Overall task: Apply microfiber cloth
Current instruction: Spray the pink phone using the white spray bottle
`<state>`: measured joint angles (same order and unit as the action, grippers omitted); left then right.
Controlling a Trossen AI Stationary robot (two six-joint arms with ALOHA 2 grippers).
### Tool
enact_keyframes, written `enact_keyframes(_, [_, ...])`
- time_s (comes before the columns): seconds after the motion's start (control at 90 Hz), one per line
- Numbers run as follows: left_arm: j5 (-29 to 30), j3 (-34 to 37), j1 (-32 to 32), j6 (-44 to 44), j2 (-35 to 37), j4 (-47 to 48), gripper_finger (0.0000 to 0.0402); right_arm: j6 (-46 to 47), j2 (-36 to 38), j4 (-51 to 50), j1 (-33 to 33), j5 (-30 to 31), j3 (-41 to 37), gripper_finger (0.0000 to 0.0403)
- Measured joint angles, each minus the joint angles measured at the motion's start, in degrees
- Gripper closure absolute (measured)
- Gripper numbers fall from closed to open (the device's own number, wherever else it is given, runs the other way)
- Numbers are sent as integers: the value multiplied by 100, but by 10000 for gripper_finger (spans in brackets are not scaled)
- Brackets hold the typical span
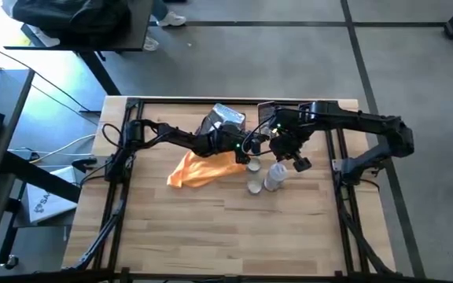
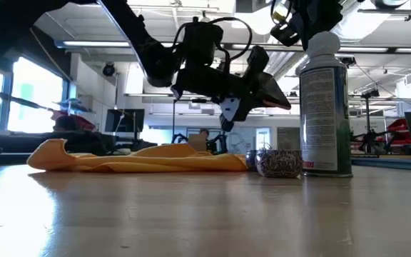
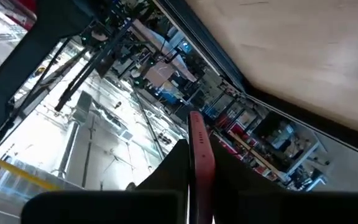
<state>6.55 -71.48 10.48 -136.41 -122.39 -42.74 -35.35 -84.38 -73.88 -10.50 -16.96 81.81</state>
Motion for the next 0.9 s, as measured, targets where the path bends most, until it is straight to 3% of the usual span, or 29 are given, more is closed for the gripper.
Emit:
enact_keyframes(0.278, [91,4,-4,80,0,4,392,57,-28,-20,0,7,-5,403])
enact_keyframes(0.544, [1165,96,-3,208,4,-258,392,65,-33,-31,2,55,-8,403])
enact_keyframes(0.778, [999,574,-250,130,4,-833,392,46,-33,-36,2,77,-12,403])
enact_keyframes(0.9, [1198,707,-361,135,4,-919,392,49,-39,-67,4,86,15,403])
